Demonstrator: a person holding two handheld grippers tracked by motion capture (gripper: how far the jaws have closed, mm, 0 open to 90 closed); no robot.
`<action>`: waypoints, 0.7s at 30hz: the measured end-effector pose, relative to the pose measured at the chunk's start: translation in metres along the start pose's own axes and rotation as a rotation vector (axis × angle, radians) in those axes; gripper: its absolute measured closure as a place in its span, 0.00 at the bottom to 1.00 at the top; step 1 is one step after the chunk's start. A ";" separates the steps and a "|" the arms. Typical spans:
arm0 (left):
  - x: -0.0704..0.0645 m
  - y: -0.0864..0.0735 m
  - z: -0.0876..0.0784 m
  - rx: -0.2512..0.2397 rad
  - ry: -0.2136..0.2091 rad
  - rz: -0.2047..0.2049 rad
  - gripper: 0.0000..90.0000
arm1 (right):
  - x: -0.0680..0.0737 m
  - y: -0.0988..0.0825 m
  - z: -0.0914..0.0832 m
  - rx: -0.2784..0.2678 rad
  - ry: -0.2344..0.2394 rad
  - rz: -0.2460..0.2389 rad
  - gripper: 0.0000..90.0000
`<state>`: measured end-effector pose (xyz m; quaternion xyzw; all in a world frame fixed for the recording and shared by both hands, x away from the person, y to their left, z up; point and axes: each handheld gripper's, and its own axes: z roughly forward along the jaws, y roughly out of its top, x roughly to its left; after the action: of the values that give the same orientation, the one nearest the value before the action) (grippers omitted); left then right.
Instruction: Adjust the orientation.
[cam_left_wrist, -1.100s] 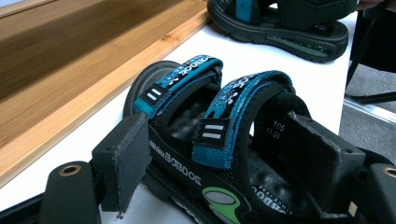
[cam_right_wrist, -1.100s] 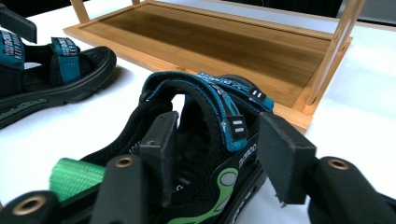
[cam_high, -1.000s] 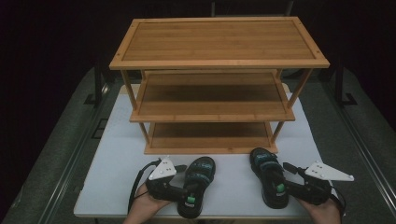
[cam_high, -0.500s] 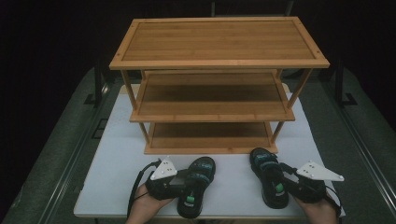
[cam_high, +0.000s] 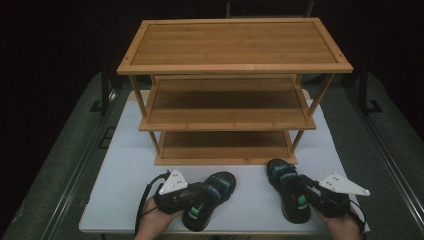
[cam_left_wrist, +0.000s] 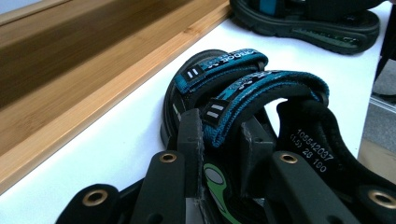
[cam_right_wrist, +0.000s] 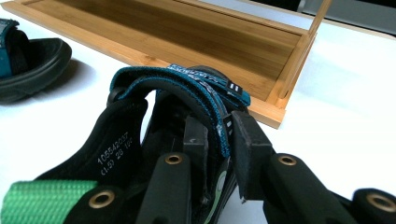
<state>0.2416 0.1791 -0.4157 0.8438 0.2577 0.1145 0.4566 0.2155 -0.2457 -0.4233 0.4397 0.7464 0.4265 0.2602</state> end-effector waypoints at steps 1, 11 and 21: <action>0.001 0.000 0.000 -0.004 -0.009 -0.008 0.82 | 0.000 0.000 0.000 -0.003 0.004 0.009 0.85; 0.000 0.001 0.000 -0.011 0.004 -0.012 0.85 | -0.001 0.001 -0.003 -0.016 0.027 0.031 0.85; 0.001 0.001 -0.003 -0.031 -0.013 -0.022 0.85 | 0.005 0.002 -0.007 -0.028 0.062 0.021 0.85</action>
<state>0.2413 0.1811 -0.4134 0.8345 0.2619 0.1079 0.4726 0.2084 -0.2434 -0.4183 0.4306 0.7433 0.4530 0.2385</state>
